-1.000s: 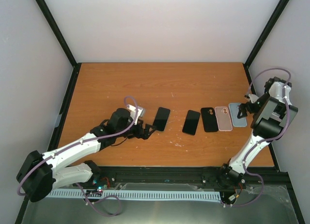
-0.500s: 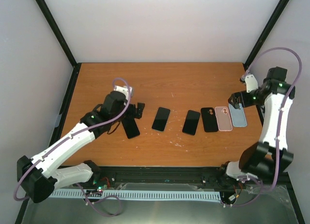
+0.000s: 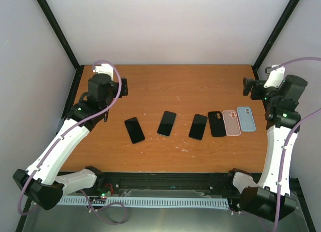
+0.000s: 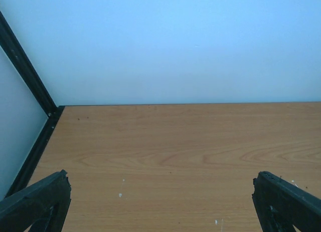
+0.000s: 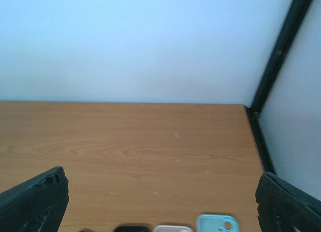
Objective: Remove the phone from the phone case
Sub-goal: Reset both arms
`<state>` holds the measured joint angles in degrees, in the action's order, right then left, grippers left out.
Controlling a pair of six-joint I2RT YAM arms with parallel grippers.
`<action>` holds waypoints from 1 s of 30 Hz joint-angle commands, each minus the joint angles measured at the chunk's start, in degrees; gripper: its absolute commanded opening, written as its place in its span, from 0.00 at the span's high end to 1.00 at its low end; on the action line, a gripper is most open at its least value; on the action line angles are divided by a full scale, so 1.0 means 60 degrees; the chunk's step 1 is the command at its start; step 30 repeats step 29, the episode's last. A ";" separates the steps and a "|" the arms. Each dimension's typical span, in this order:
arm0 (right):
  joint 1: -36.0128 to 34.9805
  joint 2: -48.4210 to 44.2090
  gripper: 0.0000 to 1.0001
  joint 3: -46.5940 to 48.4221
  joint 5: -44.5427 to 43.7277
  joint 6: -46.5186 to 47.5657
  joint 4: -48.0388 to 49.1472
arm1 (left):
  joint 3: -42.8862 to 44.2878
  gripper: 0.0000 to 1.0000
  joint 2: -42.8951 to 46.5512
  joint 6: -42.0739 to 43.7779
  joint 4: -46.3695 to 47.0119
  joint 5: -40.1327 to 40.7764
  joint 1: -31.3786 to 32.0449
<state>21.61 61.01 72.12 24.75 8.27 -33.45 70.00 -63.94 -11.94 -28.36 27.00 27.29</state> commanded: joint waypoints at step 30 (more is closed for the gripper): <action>-0.4890 -0.1498 0.00 -0.2128 -0.2867 -0.0865 0.1892 | -0.0477 0.00 0.1393 0.0354 -0.0108 0.0460 -0.0067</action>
